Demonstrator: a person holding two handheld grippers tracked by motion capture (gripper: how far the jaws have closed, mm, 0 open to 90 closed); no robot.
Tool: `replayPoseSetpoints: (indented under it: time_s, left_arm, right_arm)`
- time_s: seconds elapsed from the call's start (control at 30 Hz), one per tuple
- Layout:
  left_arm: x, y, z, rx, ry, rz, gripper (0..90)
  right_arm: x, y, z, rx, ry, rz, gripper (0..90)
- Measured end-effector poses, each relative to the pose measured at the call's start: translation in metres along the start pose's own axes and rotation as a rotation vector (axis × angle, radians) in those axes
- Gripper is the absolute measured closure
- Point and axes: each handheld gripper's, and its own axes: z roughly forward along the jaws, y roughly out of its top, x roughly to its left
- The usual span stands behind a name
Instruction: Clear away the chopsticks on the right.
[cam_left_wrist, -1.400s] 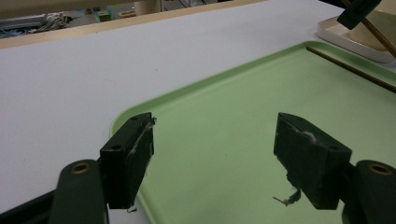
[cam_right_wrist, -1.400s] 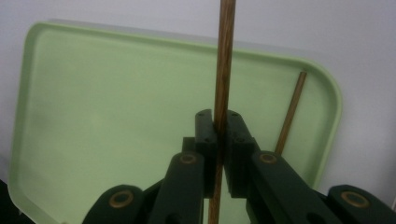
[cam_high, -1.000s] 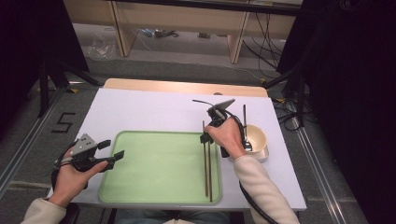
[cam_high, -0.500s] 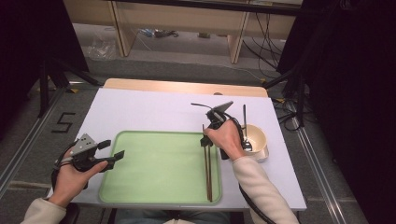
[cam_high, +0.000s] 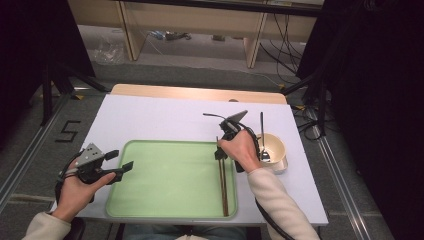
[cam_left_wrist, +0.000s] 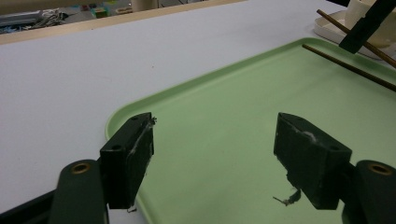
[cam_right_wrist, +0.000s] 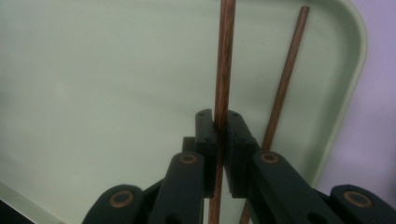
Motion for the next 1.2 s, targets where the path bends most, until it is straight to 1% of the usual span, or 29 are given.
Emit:
replayPoseSetpoints:
  time_s: [0.07, 0.1, 0.13, 0.17, 0.2, 0.23, 0.27, 0.3, 0.33, 0.37, 0.4, 0.47, 0.5, 0.53, 0.57, 0.6, 0.67, 0.7, 0.73, 0.77, 0.83, 0.93, 0.97, 1.0, 1.03, 1.07, 1.13, 1.17, 1.2]
  left_arm:
    - [0.000, 0.000, 0.000, 0.000, 0.000, 0.005, 28.6]
    - [0.000, 0.000, 0.000, 0.000, 0.001, 0.007, 28.6]
    - [0.000, 0.000, 0.000, 0.000, 0.000, 0.007, 28.6]
    - [0.000, 0.000, 0.000, 0.001, 0.000, 0.007, 28.6]
    - [0.000, 0.000, 0.000, 0.001, 0.000, 0.007, 28.6]
    - [0.000, 0.000, 0.000, 0.001, 0.000, 0.008, 28.6]
    - [0.000, 0.000, 0.000, 0.000, -0.001, 0.000, 28.6]
    - [0.000, 0.000, 0.000, -0.001, -0.001, 0.000, 28.6]
    - [0.000, 0.000, 0.000, 0.000, 0.000, 0.003, 28.6]
    - [0.000, 0.000, 0.000, 0.001, 0.000, 0.007, 28.6]
    - [0.000, 0.000, 0.000, 0.001, 0.000, 0.008, 28.5]
    - [0.000, 0.000, 0.000, 0.000, 0.000, 0.001, 28.6]
    - [0.000, 0.000, 0.000, 0.000, -0.001, 0.001, 28.6]
    - [0.000, 0.000, 0.000, 0.000, -0.001, 0.000, 28.6]
    - [0.000, 0.000, 0.000, 0.000, -0.001, 0.000, 28.6]
    - [0.000, 0.000, 0.000, 0.000, -0.001, 0.000, 28.6]
    - [0.000, 0.000, 0.000, 0.000, -0.001, 0.000, 28.6]
    - [0.000, 0.000, 0.000, 0.000, -0.001, 0.004, 28.6]
    - [0.000, 0.000, 0.000, 0.001, -0.001, 0.008, 28.6]
    - [0.000, 0.000, 0.000, 0.001, -0.001, 0.007, 28.6]
    - [0.000, 0.000, 0.000, 0.001, -0.001, 0.007, 28.6]
    - [0.000, 0.000, 0.000, 0.000, -0.001, 0.008, 28.6]
    - [0.000, 0.000, 0.000, 0.000, -0.001, 0.000, 28.6]
    - [0.000, 0.000, 0.000, -0.001, -0.001, 0.000, 28.6]
    - [0.000, 0.000, 0.000, 0.000, -0.001, 0.001, 28.6]
    - [0.000, 0.000, 0.000, 0.000, -0.001, 0.008, 28.6]
    - [0.000, 0.000, 0.000, 0.001, -0.001, 0.007, 28.6]
    - [0.000, 0.000, 0.000, 0.001, -0.001, 0.008, 28.6]
    - [0.000, 0.000, 0.000, 0.001, -0.001, 0.007, 28.6]
  right_arm:
    - [0.002, -0.001, 0.002, -0.002, -0.001, 0.025, 86.1]
    - [0.002, 0.000, 0.001, 0.017, -0.016, 0.026, 86.1]
    - [0.002, 0.000, 0.002, 0.021, -0.010, 0.024, 86.1]
    - [-0.001, 0.000, 0.005, 0.006, -0.015, -0.028, 86.0]
    - [-0.001, 0.000, 0.005, 0.011, -0.015, -0.026, 85.9]
    - [0.002, 0.000, 0.006, 0.023, -0.023, 0.016, 85.3]
    - [0.001, -0.001, 0.007, 0.023, -0.022, -0.004, 85.2]
    - [0.003, 0.000, 0.007, 0.030, -0.031, 0.017, 85.1]
    - [0.003, -0.001, 0.009, 0.024, -0.018, 0.033, 84.9]
    - [0.002, -0.001, 0.010, 0.014, -0.027, 0.016, 85.3]
    - [0.002, 0.000, 0.009, 0.032, -0.032, 0.004, 85.5]
    - [0.004, -0.001, 0.012, 0.019, -0.033, 0.019, 85.6]
    - [-0.001, 0.000, 0.013, 0.004, -0.033, -0.050, 85.6]
    - [0.003, 0.000, 0.012, 0.028, -0.043, -0.001, 85.6]
    - [0.003, 0.000, 0.012, 0.031, -0.048, -0.001, 85.7]
    - [0.005, -0.001, 0.013, 0.034, -0.046, 0.019, 85.7]
    - [0.005, -0.001, 0.014, 0.026, -0.045, 0.018, 85.5]
    - [0.005, -0.001, 0.015, 0.018, -0.045, 0.012, 85.2]
    - [0.005, -0.001, 0.015, 0.007, -0.042, -0.012, 84.8]
    - [0.006, 0.000, 0.013, 0.027, -0.048, -0.017, 84.5]
    - [0.008, 0.000, 0.012, 0.020, -0.057, -0.041, 84.2]
    - [0.011, -0.001, 0.011, -0.005, -0.059, -0.073, 86.9]
    - [0.012, -0.001, 0.011, -0.017, -0.060, -0.101, 89.9]
    - [0.013, -0.002, 0.011, -0.017, -0.064, -0.105, 90.0]
    - [0.015, -0.002, 0.012, -0.034, -0.074, -0.136, 90.0]
    - [0.016, -0.002, 0.014, -0.044, -0.065, -0.149, 90.0]
    - [0.018, -0.002, 0.016, -0.046, -0.056, -0.158, 90.0]
    - [0.021, -0.003, 0.018, -0.042, -0.059, -0.148, 90.0]
    - [0.022, -0.003, 0.021, -0.043, -0.060, -0.162, 90.0]
